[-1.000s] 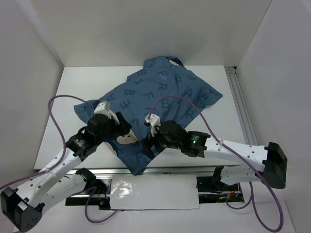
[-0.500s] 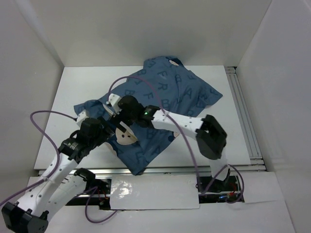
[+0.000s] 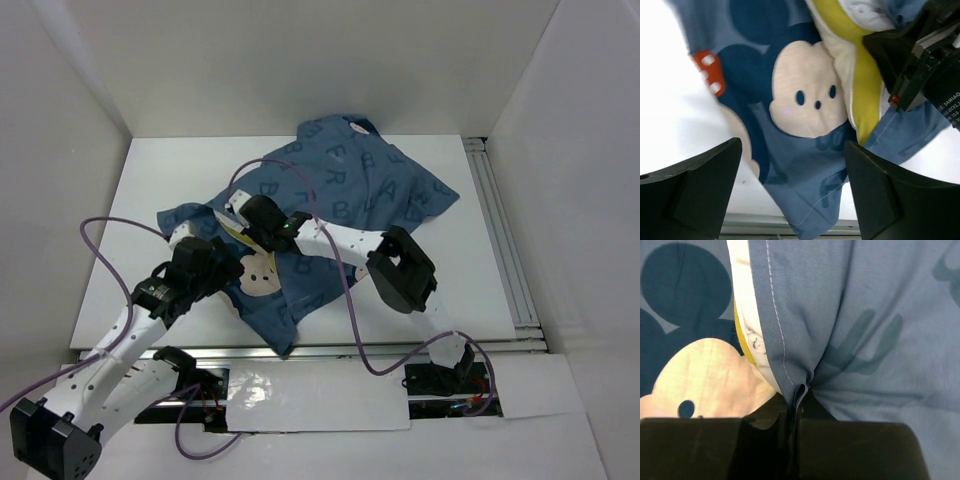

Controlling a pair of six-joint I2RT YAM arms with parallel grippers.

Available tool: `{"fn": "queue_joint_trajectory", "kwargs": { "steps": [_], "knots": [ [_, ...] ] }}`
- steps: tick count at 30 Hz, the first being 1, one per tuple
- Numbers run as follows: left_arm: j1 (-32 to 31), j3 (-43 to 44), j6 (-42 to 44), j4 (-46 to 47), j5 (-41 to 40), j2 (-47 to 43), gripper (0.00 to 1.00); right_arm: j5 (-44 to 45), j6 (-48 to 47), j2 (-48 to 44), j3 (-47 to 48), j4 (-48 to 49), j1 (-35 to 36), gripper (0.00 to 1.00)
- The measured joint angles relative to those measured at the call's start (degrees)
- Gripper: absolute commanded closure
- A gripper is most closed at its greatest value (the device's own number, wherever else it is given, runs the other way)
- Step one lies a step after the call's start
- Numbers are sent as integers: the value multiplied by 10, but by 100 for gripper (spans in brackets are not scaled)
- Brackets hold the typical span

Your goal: Put the pillow into the pillowcase

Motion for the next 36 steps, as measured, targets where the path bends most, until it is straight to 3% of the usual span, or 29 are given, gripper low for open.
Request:
{"fn": "queue_joint_trajectory", "kwargs": {
  "steps": [6, 14, 23, 30, 32, 36],
  "knots": [
    [0, -7, 65, 124, 44, 35, 8, -79, 65, -94, -70, -2, -42, 100],
    [0, -17, 123, 302, 108, 103, 11, -232, 134, -228, -74, -7, -155, 100],
    [-4, -68, 66, 482, 112, 199, 11, -258, 183, -276, -106, 9, -163, 100],
    [-47, -111, 14, 676, 68, 284, 6, -279, 222, -276, -128, 23, -163, 100],
    [-51, -103, 3, 693, 61, 313, 0, -283, 230, -278, -129, 31, -163, 100],
    [-63, -38, -3, 694, 39, 384, 0, -291, 249, -296, -133, 42, -163, 100]
  ]
}}
